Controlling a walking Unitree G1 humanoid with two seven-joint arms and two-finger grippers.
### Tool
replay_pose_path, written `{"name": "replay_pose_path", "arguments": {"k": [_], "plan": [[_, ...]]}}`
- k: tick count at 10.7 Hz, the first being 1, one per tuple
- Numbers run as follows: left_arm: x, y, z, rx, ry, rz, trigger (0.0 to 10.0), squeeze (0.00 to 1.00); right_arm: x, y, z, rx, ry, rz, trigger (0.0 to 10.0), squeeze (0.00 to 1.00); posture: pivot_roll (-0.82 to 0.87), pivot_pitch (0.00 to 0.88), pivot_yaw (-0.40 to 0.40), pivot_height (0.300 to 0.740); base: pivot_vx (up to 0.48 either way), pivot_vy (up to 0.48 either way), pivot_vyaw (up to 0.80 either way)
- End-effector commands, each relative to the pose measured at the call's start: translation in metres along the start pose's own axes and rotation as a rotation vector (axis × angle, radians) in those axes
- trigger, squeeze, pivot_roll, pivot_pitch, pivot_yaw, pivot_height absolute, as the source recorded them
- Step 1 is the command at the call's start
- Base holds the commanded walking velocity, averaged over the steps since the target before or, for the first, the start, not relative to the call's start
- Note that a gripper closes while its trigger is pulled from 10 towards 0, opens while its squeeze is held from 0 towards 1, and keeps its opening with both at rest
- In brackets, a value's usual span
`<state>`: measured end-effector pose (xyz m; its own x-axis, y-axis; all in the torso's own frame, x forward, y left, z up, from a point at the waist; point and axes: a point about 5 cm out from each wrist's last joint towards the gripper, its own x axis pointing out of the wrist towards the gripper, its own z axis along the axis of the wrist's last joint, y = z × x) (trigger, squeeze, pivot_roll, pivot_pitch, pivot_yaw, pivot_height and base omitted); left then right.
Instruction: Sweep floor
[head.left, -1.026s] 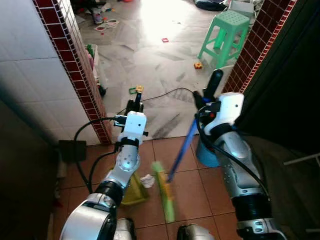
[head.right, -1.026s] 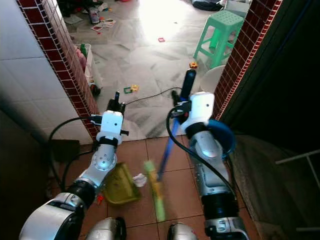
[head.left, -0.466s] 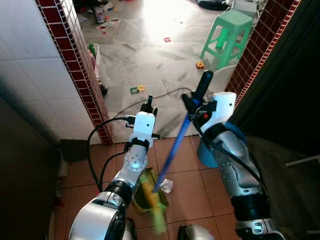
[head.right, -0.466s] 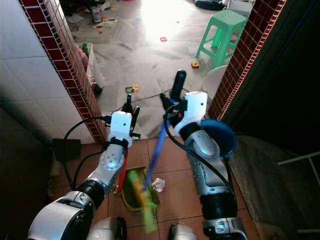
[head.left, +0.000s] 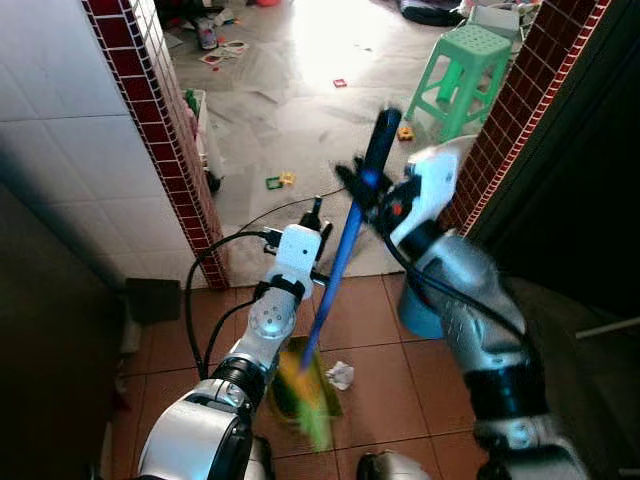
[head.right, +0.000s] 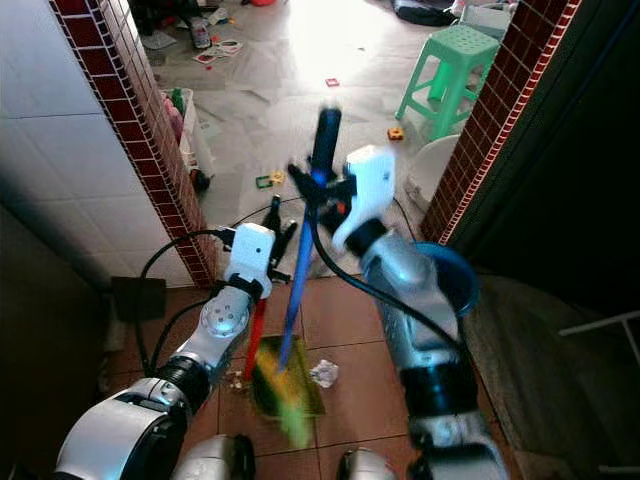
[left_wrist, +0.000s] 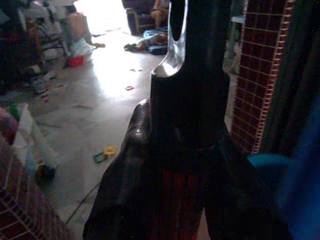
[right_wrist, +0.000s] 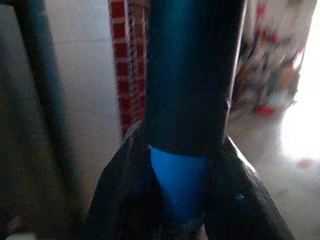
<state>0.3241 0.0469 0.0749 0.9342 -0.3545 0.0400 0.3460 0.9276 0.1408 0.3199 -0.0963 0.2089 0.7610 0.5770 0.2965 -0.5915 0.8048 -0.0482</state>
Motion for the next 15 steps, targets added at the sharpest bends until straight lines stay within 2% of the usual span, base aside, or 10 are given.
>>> {"name": "replay_pose_path", "arguments": {"k": [1,2,3,4,6,8,10,12,14,15], "plan": [[-0.009,-0.013,-0.018,-0.045,0.106,-0.048,10.0,0.0,0.007,-0.008,0.03,-0.152,-0.122,-0.029,10.0,0.0,-0.11,0.06,0.013,0.74,0.0,0.0,0.0],[-0.008,-0.014,-0.018,-0.056,0.111,-0.063,10.0,0.0,0.004,-0.025,0.029,-0.198,-0.115,-0.129,10.0,0.0,-0.11,0.056,0.01,0.74,0.0,0.0,0.0],[-0.008,-0.016,-0.018,-0.068,0.112,-0.078,10.0,0.0,-0.003,-0.037,0.023,-0.295,-0.079,-0.205,10.0,0.0,-0.1,0.054,0.008,0.74,0.0,0.0,0.0],[-0.008,-0.016,-0.018,-0.074,0.113,-0.083,10.0,0.0,-0.011,-0.05,0.005,-0.34,0.006,-0.281,10.0,0.0,-0.1,0.049,0.007,0.74,0.0,0.0,0.0],[-0.008,-0.017,-0.018,-0.079,0.113,-0.091,10.0,0.0,-0.023,-0.056,-0.028,-0.325,0.172,-0.369,10.0,0.0,-0.1,0.045,0.007,0.74,0.0,0.0,0.0],[-0.008,-0.016,-0.018,-0.08,0.116,-0.095,10.0,0.0,-0.025,-0.044,-0.048,-0.233,0.219,-0.373,10.0,0.0,-0.1,0.041,0.007,0.74,0.0,0.0,0.0],[-0.007,-0.016,-0.018,-0.08,0.118,-0.096,10.0,0.0,-0.021,-0.041,-0.053,-0.093,0.217,-0.41,10.0,0.0,-0.1,0.04,0.006,0.74,0.0,0.0,0.0],[-0.006,-0.013,-0.015,-0.128,0.096,-0.082,10.0,0.0,-0.011,-0.037,-0.04,0.052,0.117,-0.386,10.0,0.0,-0.1,0.035,0.004,0.74,0.0,0.0,0.0],[-0.001,-0.005,-0.007,-0.131,0.056,-0.053,10.0,0.0,-0.004,-0.037,-0.023,0.082,0.031,-0.349,10.0,0.0,-0.11,0.024,0.002,0.74,0.0,0.0,0.0],[0.0,-0.003,-0.008,-0.153,0.077,-0.023,10.0,0.0,0.003,-0.038,-0.011,0.096,-0.016,-0.329,10.0,0.0,-0.11,0.018,0.002,0.74,0.0,0.0,0.0]]}}
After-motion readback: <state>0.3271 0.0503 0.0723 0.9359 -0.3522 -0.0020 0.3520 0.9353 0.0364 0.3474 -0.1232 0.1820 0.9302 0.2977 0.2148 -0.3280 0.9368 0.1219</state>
